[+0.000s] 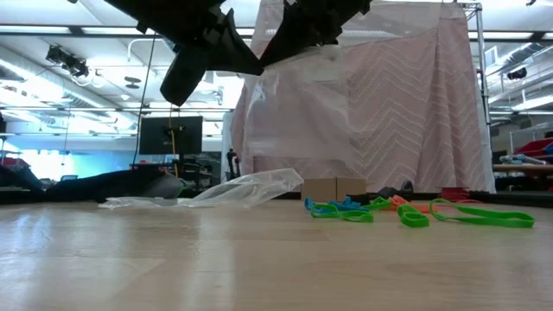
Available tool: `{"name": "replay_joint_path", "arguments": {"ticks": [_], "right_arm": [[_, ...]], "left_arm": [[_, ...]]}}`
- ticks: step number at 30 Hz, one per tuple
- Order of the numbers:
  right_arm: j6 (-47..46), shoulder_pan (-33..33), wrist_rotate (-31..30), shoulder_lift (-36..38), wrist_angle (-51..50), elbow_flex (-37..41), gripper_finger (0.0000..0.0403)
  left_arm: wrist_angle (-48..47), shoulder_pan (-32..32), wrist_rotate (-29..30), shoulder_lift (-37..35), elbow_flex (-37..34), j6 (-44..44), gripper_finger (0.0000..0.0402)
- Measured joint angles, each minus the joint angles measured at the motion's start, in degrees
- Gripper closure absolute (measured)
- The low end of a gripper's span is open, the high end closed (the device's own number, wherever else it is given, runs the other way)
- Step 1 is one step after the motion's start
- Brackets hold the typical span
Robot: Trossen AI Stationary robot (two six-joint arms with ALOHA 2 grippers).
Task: Sort rubber bands
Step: Open the transparent zip bag
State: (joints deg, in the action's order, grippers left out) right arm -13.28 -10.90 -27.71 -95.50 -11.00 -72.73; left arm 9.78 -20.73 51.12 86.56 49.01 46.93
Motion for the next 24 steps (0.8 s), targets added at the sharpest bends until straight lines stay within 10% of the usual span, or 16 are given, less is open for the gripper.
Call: {"name": "replay_joint_path", "arguments": {"ticks": [24], "right_arm": [[-1.1,1.4,-5.2,0.0,-3.9,0.0,0.0403]], "left_arm": [[-11.1,-10.5,-1.8,0.1,6.4,-12.8,0.0400]]}}
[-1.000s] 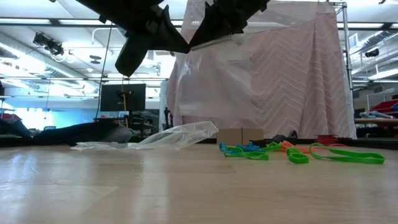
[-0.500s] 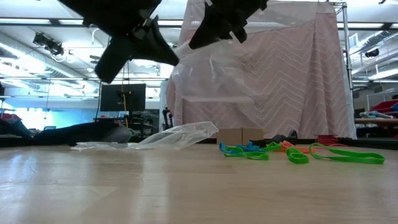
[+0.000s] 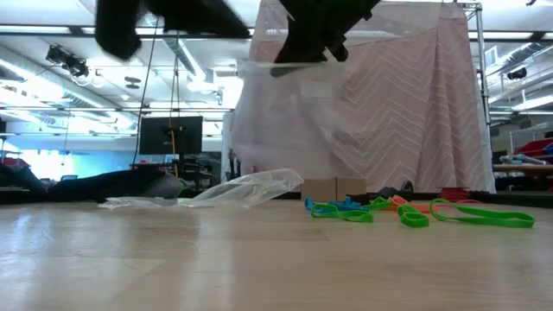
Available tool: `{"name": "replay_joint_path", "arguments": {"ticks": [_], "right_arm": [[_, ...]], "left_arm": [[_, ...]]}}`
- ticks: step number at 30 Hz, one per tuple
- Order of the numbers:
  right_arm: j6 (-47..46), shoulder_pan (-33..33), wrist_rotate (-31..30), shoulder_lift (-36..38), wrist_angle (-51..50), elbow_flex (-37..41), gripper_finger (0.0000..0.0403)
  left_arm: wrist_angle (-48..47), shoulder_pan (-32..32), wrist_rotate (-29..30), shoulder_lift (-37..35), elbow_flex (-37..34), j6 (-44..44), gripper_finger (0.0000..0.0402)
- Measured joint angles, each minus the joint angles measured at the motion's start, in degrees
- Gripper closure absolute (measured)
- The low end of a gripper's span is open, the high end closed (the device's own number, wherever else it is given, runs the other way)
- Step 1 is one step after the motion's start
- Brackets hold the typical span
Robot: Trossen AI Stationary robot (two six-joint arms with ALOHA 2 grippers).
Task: Sort rubber bands
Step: Open the transparent zip bag
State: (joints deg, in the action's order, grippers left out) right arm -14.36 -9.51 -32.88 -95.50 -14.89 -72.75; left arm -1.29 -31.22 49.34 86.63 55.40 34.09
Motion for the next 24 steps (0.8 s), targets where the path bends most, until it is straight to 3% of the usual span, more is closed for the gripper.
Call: {"name": "replay_joint_path", "arguments": {"ticks": [5,10,18,24], "right_arm": [[0.4,-0.1,0.3,0.0,0.0,0.0,0.0403],[0.7,-0.9,0.3,0.0,0.2,0.0,0.0403],[0.6,-2.2,1.0,0.0,0.2,0.0,0.0403],[1.0,-3.2,1.7,0.0,0.1,0.0,0.0403]], "left_arm": [[-1.3,-0.7,-0.1,0.0,2.0,0.5,0.0400],[-1.5,0.5,10.1,0.0,2.1,9.1,0.0391],[-3.2,4.0,4.1,0.0,2.1,15.3,0.0351],[-3.5,6.0,5.0,0.0,2.1,15.1,0.0300]]}}
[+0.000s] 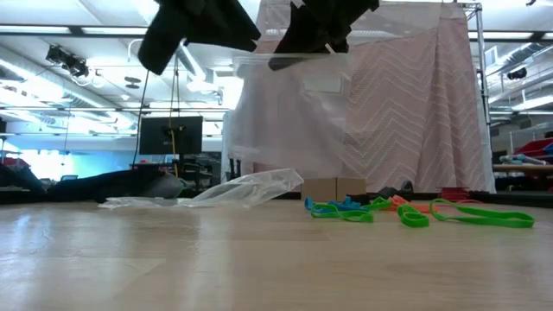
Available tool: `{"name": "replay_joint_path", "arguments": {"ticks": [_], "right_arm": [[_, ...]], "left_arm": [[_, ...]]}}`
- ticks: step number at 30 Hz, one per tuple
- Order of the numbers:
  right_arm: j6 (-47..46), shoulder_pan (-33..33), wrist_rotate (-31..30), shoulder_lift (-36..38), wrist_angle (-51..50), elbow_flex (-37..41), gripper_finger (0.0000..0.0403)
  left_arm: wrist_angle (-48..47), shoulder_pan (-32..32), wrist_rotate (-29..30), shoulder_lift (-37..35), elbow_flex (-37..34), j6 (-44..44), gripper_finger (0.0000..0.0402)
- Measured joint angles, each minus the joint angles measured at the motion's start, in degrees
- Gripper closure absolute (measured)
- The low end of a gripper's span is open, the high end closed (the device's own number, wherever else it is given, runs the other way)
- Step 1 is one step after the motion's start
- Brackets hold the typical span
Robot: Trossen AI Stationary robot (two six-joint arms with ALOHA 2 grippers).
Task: Sort rubber bands
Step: Open the transparent zip bag
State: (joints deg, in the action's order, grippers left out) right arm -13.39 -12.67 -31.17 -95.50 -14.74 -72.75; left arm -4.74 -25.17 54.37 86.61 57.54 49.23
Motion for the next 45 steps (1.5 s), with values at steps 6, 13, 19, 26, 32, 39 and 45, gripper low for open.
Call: {"name": "replay_joint_path", "arguments": {"ticks": [6,13,19,26,32,39,45], "right_arm": [[0.1,0.0,0.3,0.0,0.0,0.0,0.0403],[0.1,0.0,0.8,0.0,0.0,0.0,0.0403],[0.1,0.0,0.8,0.0,0.1,0.0,0.0403],[1.5,-0.3,0.7,0.0,1.9,0.0,0.0403],[1.6,-0.7,0.8,0.0,2.3,0.0,0.0403],[1.6,-1.2,0.8,0.0,2.2,0.0,0.0403],[1.6,-1.2,0.8,0.0,2.0,0.0,0.0403]], "left_arm": [[-1.3,2.5,-1.7,0.0,0.0,-2.4,0.0257],[-1.3,3.5,-2.2,0.0,0.0,-3.4,0.0249],[-1.3,3.5,-4.1,0.0,0.0,-4.4,0.0250],[-2.9,4.2,-6.4,1.6,0.0,-4.8,0.0250],[-2.4,4.7,-2.5,4.7,0.0,-4.7,0.0250],[-0.3,4.7,2.5,4.9,0.0,-5.8,0.0306],[1.2,4.4,2.1,4.9,0.0,-4.7,0.0392]]}}
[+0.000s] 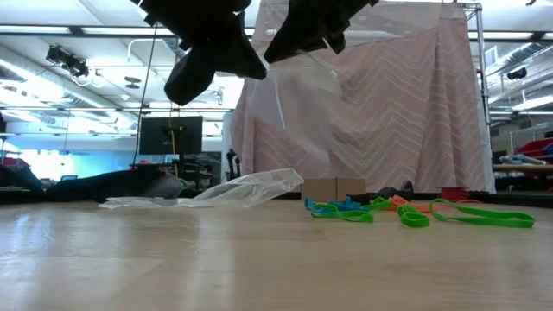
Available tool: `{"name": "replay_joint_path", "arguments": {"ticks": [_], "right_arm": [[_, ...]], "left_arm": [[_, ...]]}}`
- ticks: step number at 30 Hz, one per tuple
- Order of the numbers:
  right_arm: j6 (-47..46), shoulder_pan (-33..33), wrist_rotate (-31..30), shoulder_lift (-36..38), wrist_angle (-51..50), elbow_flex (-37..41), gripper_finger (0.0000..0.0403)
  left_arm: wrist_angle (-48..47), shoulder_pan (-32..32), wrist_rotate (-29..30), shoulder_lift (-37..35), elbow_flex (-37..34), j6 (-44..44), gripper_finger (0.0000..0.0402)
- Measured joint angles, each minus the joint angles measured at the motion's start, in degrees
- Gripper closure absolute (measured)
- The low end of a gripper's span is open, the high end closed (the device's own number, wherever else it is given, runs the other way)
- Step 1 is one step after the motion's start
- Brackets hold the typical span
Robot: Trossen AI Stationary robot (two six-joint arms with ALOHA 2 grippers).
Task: Sort rubber bands
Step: Open the transparent zip bag
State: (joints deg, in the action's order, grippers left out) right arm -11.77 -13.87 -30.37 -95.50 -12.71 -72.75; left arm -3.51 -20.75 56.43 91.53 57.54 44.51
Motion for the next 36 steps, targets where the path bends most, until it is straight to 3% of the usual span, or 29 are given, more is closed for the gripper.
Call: {"name": "replay_joint_path", "arguments": {"ticks": [22,36], "right_arm": [[-2.2,1.2,-1.9,0.0,-3.3,0.0,0.0403],[-5.6,1.2,-1.9,0.0,-8.3,0.0,0.0403]], "left_arm": [[-2.7,-9.5,1.1,0.0,0.0,-7.3,0.0401],[-4.3,-11.5,2.6,0.0,6.0,-6.2,0.0400]]}}
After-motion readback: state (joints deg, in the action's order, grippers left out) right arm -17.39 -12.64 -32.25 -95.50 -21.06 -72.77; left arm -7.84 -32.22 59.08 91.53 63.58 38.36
